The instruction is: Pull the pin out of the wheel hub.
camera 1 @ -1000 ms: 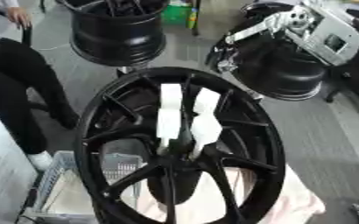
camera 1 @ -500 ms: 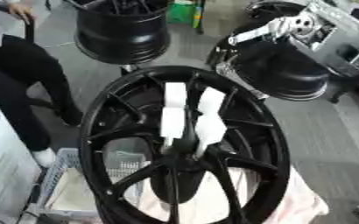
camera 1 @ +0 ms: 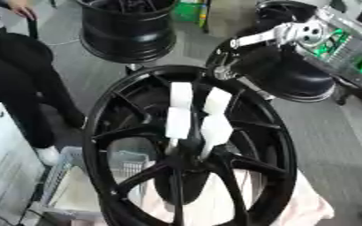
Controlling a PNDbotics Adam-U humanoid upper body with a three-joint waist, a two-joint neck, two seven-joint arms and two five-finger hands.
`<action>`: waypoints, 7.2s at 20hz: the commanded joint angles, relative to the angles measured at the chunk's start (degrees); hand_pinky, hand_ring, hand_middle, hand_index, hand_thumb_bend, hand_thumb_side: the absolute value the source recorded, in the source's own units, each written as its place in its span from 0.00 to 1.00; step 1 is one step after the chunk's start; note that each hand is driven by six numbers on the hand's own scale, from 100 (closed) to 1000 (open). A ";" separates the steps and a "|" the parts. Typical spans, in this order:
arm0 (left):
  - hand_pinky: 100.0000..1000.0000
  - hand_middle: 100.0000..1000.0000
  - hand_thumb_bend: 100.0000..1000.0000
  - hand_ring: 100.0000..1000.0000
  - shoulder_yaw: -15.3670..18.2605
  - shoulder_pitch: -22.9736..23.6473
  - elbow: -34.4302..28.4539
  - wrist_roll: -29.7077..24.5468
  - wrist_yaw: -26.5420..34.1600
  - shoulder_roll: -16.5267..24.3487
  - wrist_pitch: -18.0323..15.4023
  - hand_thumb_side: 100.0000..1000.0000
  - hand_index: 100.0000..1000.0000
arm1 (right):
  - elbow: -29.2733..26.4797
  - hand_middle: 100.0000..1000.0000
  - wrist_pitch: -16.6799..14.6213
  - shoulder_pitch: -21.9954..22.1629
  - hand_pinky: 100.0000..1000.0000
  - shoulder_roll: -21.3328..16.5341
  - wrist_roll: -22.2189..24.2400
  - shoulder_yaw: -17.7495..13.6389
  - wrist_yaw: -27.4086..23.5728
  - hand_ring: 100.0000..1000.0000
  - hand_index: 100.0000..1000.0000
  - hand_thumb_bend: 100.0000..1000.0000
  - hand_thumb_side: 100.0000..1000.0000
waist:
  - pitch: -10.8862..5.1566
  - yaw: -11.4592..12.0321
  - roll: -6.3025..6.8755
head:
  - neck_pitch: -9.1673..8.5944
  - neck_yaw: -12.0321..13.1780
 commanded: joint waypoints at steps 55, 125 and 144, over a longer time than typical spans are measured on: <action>0.74 0.71 0.00 0.91 -0.39 -0.84 -0.95 -2.11 0.95 -0.10 -0.48 0.68 0.78 | 6.39 0.77 -2.95 4.22 0.82 1.75 2.02 -1.75 13.34 0.84 0.88 0.25 0.50 | 1.32 1.13 -0.09 | -0.64 -1.07; 0.74 0.72 0.00 0.92 0.28 -0.79 -0.95 -1.94 0.45 0.55 -0.64 0.67 0.78 | 40.56 0.85 -17.27 16.69 0.86 -17.40 -28.04 -38.36 11.85 0.87 0.90 0.00 0.46 | 1.05 -1.28 1.17 | -1.38 1.55; 0.74 0.72 0.00 0.93 0.32 -0.84 -0.95 -1.88 0.58 0.45 -0.75 0.67 0.78 | 32.12 0.73 -20.47 14.90 0.83 -15.00 -30.35 -39.58 6.02 0.77 0.83 0.00 0.49 | 1.06 -1.45 1.38 | -1.10 1.80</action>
